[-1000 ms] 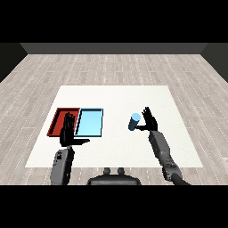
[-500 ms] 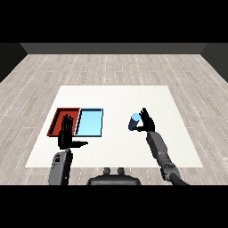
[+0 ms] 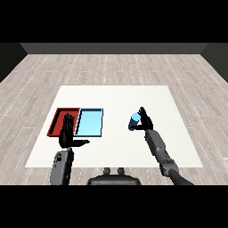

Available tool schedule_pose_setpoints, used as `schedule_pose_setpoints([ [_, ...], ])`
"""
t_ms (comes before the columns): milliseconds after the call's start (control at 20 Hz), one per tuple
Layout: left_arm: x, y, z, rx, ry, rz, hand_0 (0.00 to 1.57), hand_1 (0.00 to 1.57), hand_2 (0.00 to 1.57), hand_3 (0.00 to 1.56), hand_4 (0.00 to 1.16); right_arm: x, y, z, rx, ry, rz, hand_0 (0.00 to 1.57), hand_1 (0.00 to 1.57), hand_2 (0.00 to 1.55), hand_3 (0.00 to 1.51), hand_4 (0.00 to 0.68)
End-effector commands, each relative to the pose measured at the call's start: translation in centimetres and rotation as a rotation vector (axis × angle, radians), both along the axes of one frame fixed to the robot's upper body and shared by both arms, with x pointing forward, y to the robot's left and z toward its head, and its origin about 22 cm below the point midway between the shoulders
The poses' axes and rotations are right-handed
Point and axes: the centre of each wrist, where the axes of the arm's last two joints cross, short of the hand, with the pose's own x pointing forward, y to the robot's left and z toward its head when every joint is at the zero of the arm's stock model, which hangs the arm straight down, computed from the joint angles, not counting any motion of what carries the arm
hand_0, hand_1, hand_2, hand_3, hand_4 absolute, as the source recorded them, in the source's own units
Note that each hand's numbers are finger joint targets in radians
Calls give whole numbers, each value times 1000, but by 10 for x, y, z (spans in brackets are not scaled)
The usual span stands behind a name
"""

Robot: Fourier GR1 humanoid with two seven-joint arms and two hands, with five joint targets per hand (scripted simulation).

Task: Pick the blue can and put it in the blue box

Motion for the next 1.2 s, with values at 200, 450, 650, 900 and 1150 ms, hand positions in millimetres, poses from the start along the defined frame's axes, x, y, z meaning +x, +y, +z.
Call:
schedule_pose_setpoints([
  [200,5,-20,5,2,-19,-20,0,0,0,0,0,15,26,4,3,10,7,0,0,0,0,0],
  [450,-2,2,-3,-13,2,-3,0,0,0,0,0,18,21,4,-22,27,37,0,0,0,0,0],
  [650,4,9,10,-11,2,-23,0,0,0,0,0,5,22,-3,12,15,36,0,0,0,0,0],
  [900,3,12,-3,0,3,-16,0,0,0,0,0,5,35,-5,-25,28,-41,0,0,379,0,0],
  [1150,-1,9,3,-2,0,5,0,0,0,0,0,11,34,-4,-171,64,-47,1563,1563,1481,1445,659],
])
